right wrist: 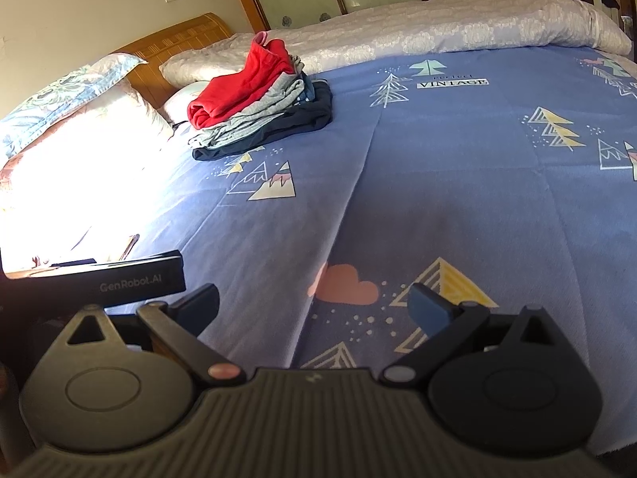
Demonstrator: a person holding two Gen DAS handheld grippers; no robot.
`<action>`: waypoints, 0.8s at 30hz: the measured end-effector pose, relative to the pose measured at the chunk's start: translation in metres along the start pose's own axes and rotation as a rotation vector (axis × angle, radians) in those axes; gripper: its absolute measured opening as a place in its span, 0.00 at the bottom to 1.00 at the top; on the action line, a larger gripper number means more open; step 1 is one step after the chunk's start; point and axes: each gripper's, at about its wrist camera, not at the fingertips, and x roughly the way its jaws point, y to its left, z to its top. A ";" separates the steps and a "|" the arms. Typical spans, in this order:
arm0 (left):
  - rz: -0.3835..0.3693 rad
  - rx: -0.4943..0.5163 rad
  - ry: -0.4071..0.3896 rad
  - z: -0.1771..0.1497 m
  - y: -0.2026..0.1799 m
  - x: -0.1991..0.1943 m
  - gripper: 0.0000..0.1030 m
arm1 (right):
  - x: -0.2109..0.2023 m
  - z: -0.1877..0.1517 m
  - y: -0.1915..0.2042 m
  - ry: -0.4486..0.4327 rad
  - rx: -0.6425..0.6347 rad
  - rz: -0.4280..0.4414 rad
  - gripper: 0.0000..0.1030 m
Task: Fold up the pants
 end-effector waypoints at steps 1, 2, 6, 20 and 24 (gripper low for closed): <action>0.001 0.000 0.001 0.000 0.000 0.000 1.00 | 0.000 0.000 0.000 0.001 0.001 0.001 0.99; 0.002 -0.002 0.002 0.000 0.000 0.000 1.00 | 0.001 0.000 0.000 0.003 0.002 0.001 0.99; 0.009 -0.010 0.007 0.001 0.003 0.002 1.00 | 0.002 0.000 0.000 0.007 0.007 0.002 0.99; 0.022 -0.014 0.001 0.001 0.004 0.002 1.00 | 0.003 -0.001 0.000 0.011 0.011 0.001 0.99; 0.036 -0.007 -0.001 0.001 0.003 0.002 1.00 | 0.003 -0.001 0.000 0.011 0.010 0.001 0.99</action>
